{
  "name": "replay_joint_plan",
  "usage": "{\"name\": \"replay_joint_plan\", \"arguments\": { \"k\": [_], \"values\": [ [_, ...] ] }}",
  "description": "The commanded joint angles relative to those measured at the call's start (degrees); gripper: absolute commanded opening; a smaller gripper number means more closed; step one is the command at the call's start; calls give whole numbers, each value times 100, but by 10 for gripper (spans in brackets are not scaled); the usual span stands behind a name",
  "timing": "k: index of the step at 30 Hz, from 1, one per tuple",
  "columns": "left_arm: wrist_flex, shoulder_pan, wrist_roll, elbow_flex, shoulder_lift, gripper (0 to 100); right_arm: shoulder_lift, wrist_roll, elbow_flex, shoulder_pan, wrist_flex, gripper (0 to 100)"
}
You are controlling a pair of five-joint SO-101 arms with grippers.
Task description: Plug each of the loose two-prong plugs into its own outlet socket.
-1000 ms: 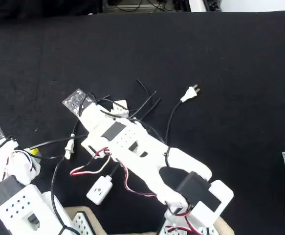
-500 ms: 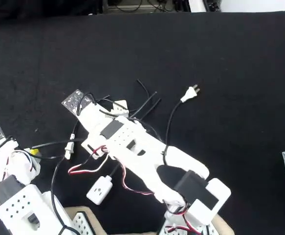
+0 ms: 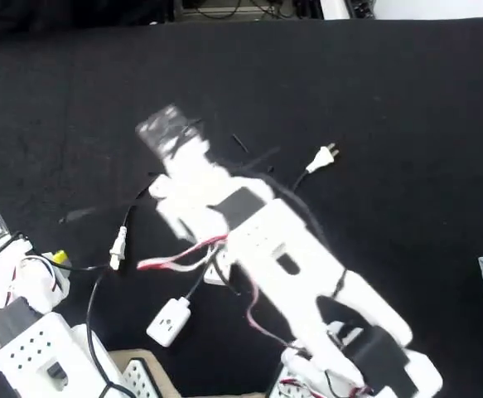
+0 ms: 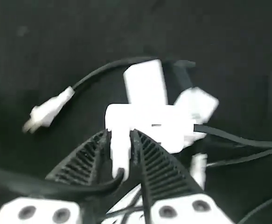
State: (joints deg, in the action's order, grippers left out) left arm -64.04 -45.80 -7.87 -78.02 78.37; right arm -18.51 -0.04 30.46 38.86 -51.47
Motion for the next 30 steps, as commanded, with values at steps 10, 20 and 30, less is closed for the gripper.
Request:
{"name": "replay_joint_plan", "arguments": {
  "k": [10, 20, 30],
  "values": [
    [123, -13, 26, 48, 53, 274, 13, 1046, -1552, -1451, 255, 13],
    [123, -4, 26, 40, 53, 274, 2976, 1160, -3345, -1846, 1407, 15],
    [114, -4, 18, 40, 53, 274, 4998, 765, -5007, -1802, 1178, 223]
  ]
}}
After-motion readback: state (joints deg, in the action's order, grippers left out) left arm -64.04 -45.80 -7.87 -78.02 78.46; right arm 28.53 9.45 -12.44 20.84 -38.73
